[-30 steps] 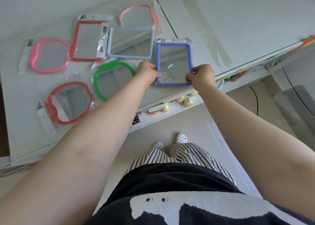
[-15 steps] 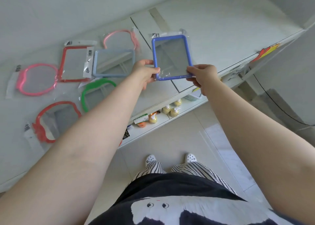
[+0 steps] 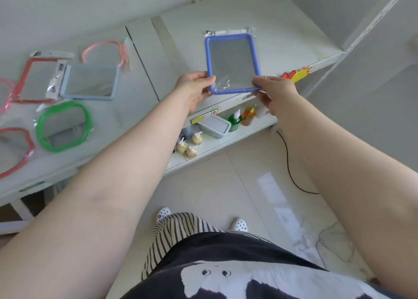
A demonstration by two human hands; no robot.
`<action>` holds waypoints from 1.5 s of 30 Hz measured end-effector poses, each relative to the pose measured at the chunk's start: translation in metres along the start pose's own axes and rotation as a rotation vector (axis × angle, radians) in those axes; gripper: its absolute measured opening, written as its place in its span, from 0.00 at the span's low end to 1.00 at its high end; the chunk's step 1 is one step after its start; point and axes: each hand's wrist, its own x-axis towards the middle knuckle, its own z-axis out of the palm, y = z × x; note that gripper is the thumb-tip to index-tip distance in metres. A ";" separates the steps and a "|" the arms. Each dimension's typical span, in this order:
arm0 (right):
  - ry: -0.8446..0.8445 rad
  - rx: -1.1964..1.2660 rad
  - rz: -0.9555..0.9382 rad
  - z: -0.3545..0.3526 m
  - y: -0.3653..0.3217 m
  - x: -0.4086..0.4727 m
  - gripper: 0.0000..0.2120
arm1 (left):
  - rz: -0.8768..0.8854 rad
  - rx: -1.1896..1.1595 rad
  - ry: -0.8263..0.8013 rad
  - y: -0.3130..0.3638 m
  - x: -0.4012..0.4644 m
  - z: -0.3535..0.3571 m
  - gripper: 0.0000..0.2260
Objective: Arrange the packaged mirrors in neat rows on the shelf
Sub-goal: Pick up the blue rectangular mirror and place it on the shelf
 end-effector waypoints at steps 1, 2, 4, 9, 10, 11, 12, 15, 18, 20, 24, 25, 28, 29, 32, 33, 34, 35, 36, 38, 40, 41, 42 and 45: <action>0.002 -0.005 -0.006 -0.013 -0.004 0.004 0.11 | -0.013 -0.024 -0.011 -0.004 -0.001 0.014 0.06; 0.007 -0.009 -0.006 -0.024 -0.008 0.007 0.12 | -0.031 -0.049 -0.027 -0.006 -0.002 0.025 0.04; 0.007 0.001 0.004 -0.043 -0.016 0.014 0.13 | -0.064 -0.066 -0.048 -0.008 -0.003 0.043 0.09; -0.019 -0.023 0.005 -0.066 -0.035 0.040 0.08 | -0.074 -0.038 -0.009 0.001 0.006 0.077 0.18; -0.020 -0.018 0.000 -0.068 -0.039 0.048 0.07 | -0.070 -0.039 0.003 0.004 0.011 0.082 0.18; -0.021 -0.013 -0.001 -0.069 -0.043 0.055 0.06 | -0.069 -0.042 0.011 0.007 0.016 0.087 0.18; -0.026 -0.009 -0.001 -0.070 -0.048 0.062 0.06 | -0.068 -0.044 0.014 0.009 0.023 0.092 0.19; -0.034 -0.005 0.010 -0.072 -0.063 0.084 0.07 | -0.073 -0.050 0.018 0.017 0.045 0.106 0.18; -0.032 0.002 0.015 -0.071 -0.078 0.108 0.07 | -0.082 -0.044 0.025 0.026 0.070 0.118 0.18; -0.046 0.010 0.021 -0.073 -0.088 0.122 0.07 | -0.084 -0.038 0.030 0.032 0.086 0.127 0.18; -0.062 0.002 0.038 -0.081 -0.106 0.145 0.04 | -0.091 -0.037 0.034 0.039 0.108 0.146 0.18; -0.065 -0.003 0.039 -0.083 -0.109 0.151 0.05 | -0.093 -0.038 0.036 0.041 0.113 0.151 0.18; -0.068 -0.018 0.053 -0.086 -0.117 0.171 0.09 | -0.100 -0.049 0.050 0.043 0.125 0.163 0.18; -0.071 -0.022 0.055 -0.088 -0.121 0.178 0.09 | -0.103 -0.057 0.059 0.043 0.129 0.168 0.18; -0.087 -0.044 0.052 -0.096 -0.132 0.199 0.05 | -0.103 -0.071 0.087 0.041 0.138 0.185 0.17; -0.100 -0.041 0.048 -0.098 -0.136 0.205 0.03 | -0.100 -0.076 0.096 0.041 0.141 0.191 0.17; -0.111 -0.037 0.046 -0.101 -0.140 0.212 0.03 | -0.097 -0.081 0.109 0.041 0.144 0.198 0.17; -0.124 -0.033 0.046 -0.104 -0.144 0.218 0.05 | -0.093 -0.091 0.125 0.042 0.147 0.204 0.18; -0.136 -0.034 0.046 -0.108 -0.150 0.224 0.05 | -0.090 -0.102 0.143 0.041 0.149 0.211 0.18; -0.172 -0.040 0.045 -0.116 -0.161 0.237 0.06 | -0.081 -0.119 0.181 0.040 0.152 0.227 0.18; -0.201 -0.060 0.040 -0.125 -0.171 0.251 0.06 | -0.064 -0.137 0.217 0.036 0.156 0.243 0.17; -0.209 -0.075 0.034 -0.130 -0.175 0.257 0.06 | -0.055 -0.151 0.236 0.033 0.159 0.251 0.17; -0.217 -0.091 0.031 -0.134 -0.179 0.263 0.06 | -0.047 -0.164 0.254 0.030 0.161 0.259 0.17; -0.241 -0.126 0.029 -0.139 -0.186 0.278 0.07 | -0.028 -0.186 0.309 0.026 0.164 0.275 0.17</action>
